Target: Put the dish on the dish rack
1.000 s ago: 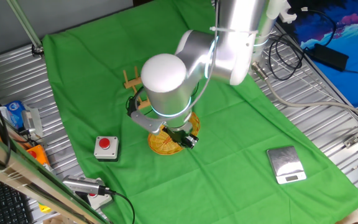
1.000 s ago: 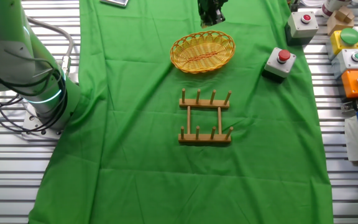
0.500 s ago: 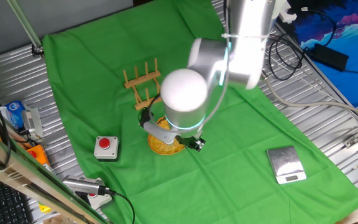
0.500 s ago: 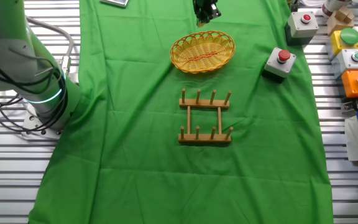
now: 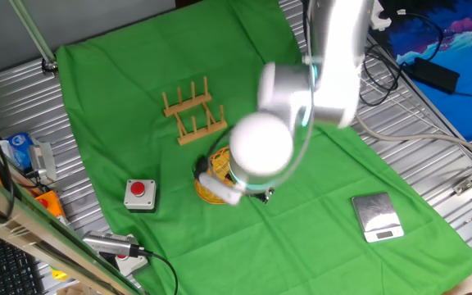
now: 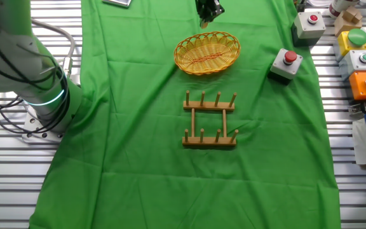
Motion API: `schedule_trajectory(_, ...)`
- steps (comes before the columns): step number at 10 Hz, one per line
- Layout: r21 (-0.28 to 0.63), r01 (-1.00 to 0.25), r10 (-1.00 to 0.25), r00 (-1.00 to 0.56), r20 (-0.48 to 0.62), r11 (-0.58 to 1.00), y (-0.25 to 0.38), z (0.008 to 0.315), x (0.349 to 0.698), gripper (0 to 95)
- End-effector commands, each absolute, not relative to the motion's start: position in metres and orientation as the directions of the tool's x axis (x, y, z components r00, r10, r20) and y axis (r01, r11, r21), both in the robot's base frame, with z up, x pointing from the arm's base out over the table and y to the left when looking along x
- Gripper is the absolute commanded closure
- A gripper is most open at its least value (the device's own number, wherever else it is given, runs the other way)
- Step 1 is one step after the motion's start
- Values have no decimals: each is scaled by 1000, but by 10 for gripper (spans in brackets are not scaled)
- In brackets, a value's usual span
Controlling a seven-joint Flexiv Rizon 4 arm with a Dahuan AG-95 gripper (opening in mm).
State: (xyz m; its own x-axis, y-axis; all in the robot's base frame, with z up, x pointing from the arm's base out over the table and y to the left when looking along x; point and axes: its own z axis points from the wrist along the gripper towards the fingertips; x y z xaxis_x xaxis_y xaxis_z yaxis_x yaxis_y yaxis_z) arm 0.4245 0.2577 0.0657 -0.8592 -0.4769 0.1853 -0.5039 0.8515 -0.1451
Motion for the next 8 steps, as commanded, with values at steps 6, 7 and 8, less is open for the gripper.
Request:
schedule_trajectory(6, -161, -547, -525, -836, 158, 822, 256, 54, 425, 380)
schedule_trajectory(7, -162, -552, -533, -833, 152, 818, 256, 50, 426, 380)
schedule_trajectory(8, -162, -557, -537, -830, 153, 814, 257, 46, 426, 380)
